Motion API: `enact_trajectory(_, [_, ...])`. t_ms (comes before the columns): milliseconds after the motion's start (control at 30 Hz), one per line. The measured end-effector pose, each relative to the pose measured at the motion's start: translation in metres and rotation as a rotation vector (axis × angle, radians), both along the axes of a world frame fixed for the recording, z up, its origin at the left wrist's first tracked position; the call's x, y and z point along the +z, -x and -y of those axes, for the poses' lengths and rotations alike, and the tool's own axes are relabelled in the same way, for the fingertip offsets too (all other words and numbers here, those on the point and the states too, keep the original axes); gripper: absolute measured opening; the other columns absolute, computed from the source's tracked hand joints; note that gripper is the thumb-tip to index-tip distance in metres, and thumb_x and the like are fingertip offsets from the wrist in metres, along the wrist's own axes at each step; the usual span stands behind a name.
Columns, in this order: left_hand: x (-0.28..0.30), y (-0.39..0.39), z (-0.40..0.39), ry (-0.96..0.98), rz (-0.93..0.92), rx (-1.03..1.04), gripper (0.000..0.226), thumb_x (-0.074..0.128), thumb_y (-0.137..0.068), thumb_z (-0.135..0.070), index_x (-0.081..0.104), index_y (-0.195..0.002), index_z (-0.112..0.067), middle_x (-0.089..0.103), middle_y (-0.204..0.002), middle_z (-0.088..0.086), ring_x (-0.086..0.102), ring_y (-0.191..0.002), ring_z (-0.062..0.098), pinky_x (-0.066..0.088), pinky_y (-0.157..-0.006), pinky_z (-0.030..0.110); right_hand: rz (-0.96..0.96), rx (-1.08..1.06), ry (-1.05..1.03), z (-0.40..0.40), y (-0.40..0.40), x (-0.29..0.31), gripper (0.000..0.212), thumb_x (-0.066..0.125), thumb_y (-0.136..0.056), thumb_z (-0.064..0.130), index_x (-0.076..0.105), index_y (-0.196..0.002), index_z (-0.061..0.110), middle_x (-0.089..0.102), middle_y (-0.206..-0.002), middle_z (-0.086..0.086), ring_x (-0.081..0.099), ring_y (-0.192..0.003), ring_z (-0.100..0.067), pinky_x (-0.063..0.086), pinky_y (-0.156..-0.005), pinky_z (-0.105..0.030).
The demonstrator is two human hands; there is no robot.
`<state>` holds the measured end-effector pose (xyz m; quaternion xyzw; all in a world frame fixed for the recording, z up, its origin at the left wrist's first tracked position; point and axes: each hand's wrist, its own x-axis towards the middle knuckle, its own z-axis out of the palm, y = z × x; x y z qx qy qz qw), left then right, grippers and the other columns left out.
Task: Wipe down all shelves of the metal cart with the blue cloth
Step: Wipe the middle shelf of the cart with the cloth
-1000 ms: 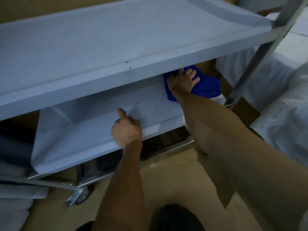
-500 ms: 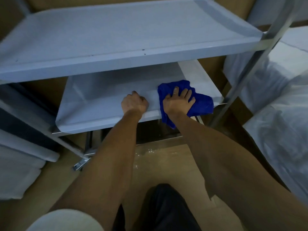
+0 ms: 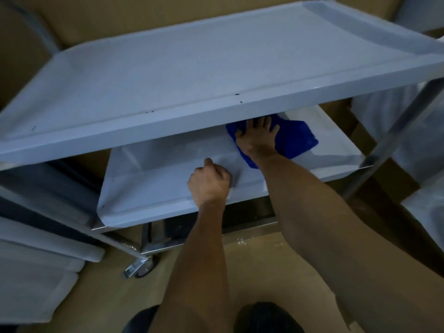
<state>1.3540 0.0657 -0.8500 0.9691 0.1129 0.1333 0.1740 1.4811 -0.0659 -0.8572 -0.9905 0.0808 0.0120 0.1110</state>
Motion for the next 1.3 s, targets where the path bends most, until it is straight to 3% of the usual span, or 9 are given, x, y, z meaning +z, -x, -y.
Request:
enact_trajectory(167, [0.001, 0.004, 0.001, 0.01, 0.025, 0.003, 0.019, 0.042, -0.094, -0.024, 0.055, -0.088, -0.011, 0.049, -0.066, 0.006, 0.049, -0.06, 0.025, 0.035, -0.059, 0.03, 0.031, 0.282, -0.018, -0.018, 0.029, 0.007, 0.058, 0.031, -0.097, 0.049, 0.036, -0.148, 0.022, 0.033, -0.154, -0.013, 0.025, -0.142, -0.033, 0.017, -0.114, -0.056])
enact_trajectory(333, [0.004, 0.009, 0.004, 0.074, 0.079, 0.01, 0.02, 0.047, -0.093, -0.019, 0.057, -0.084, -0.003, 0.055, -0.068, 0.017, 0.052, -0.062, 0.031, 0.035, -0.059, 0.033, 0.089, 0.368, -0.036, -0.011, 0.087, 0.009, 0.046, 0.038, -0.097, 0.051, 0.048, -0.135, 0.027, 0.048, -0.142, -0.006, 0.04, -0.131, -0.029, 0.025, -0.109, -0.05])
enact_trajectory(400, [0.003, 0.012, 0.004, 0.065, 0.087, -0.004, 0.021, 0.046, -0.093, -0.019, 0.056, -0.082, -0.004, 0.053, -0.066, 0.014, 0.049, -0.06, 0.028, 0.036, -0.059, 0.032, 0.062, 0.241, -0.055, -0.001, 0.099, 0.005, 0.048, 0.031, -0.101, 0.048, 0.041, -0.143, 0.029, 0.041, -0.15, -0.008, 0.03, -0.141, -0.029, 0.015, -0.116, -0.054])
enact_trajectory(467, [0.0, 0.012, 0.006, 0.065, 0.087, -0.006, 0.021, 0.046, -0.093, -0.019, 0.054, -0.081, -0.005, 0.054, -0.066, 0.016, 0.049, -0.059, 0.028, 0.036, -0.06, 0.031, 0.021, 0.036, -0.077, 0.013, 0.104, 0.003, 0.052, 0.023, -0.104, 0.047, 0.027, -0.153, 0.03, 0.021, -0.162, -0.012, 0.01, -0.151, -0.032, 0.004, -0.119, -0.057])
enact_trajectory(600, [-0.008, 0.001, 0.009, 0.027, 0.049, 0.034, 0.023, 0.045, -0.093, -0.02, 0.057, -0.087, -0.001, 0.061, -0.075, 0.024, 0.056, -0.065, 0.034, 0.038, -0.061, 0.033, -0.066, -0.319, -0.114, 0.043, 0.097, 0.011, 0.056, 0.018, -0.104, 0.052, 0.011, -0.157, 0.036, -0.013, -0.163, -0.021, -0.013, -0.15, -0.042, -0.001, -0.12, -0.058])
enact_trajectory(933, [-0.012, -0.013, 0.011, -0.038, -0.062, 0.007, 0.024, 0.043, -0.093, -0.026, 0.057, -0.094, -0.007, 0.067, -0.085, 0.021, 0.064, -0.078, 0.038, 0.045, -0.066, 0.035, 0.076, -0.59, -0.184, 0.124, 0.027, 0.002, 0.051, 0.026, -0.104, 0.042, 0.029, -0.153, 0.026, 0.004, -0.162, -0.029, -0.006, -0.148, -0.048, -0.003, -0.119, -0.059])
enact_trajectory(1033, [-0.011, -0.011, 0.008, -0.042, -0.084, 0.022, 0.025, 0.044, -0.094, -0.026, 0.058, -0.101, -0.007, 0.068, -0.091, 0.019, 0.066, -0.085, 0.038, 0.049, -0.071, 0.036, 0.072, -0.482, -0.106, 0.084, 0.01, -0.002, 0.058, 0.028, -0.102, 0.046, 0.029, -0.154, 0.021, 0.015, -0.16, -0.028, 0.003, -0.147, -0.05, 0.003, -0.118, -0.059])
enact_trajectory(1233, [0.01, 0.008, 0.001, 0.175, -0.01, 0.016, 0.022, 0.043, -0.096, -0.025, 0.057, -0.095, -0.009, 0.065, -0.081, 0.014, 0.062, -0.076, 0.033, 0.039, -0.062, 0.033, -0.029, 0.139, -0.076, -0.034, 0.029, 0.002, 0.06, 0.03, -0.097, 0.053, 0.026, -0.153, 0.032, 0.017, -0.163, -0.012, 0.007, -0.148, -0.039, 0.011, -0.117, -0.055])
enact_trajectory(1300, [0.017, 0.018, -0.012, 0.251, 0.056, 0.046, 0.023, 0.042, -0.097, -0.025, 0.058, -0.089, -0.01, 0.063, -0.075, 0.015, 0.061, -0.07, 0.033, 0.038, -0.059, 0.033, -0.016, 0.111, -0.051, -0.046, 0.046, 0.0, 0.064, 0.029, -0.097, 0.058, 0.018, -0.156, 0.037, 0.009, -0.164, -0.015, 0.001, -0.15, -0.038, 0.005, -0.118, -0.055])
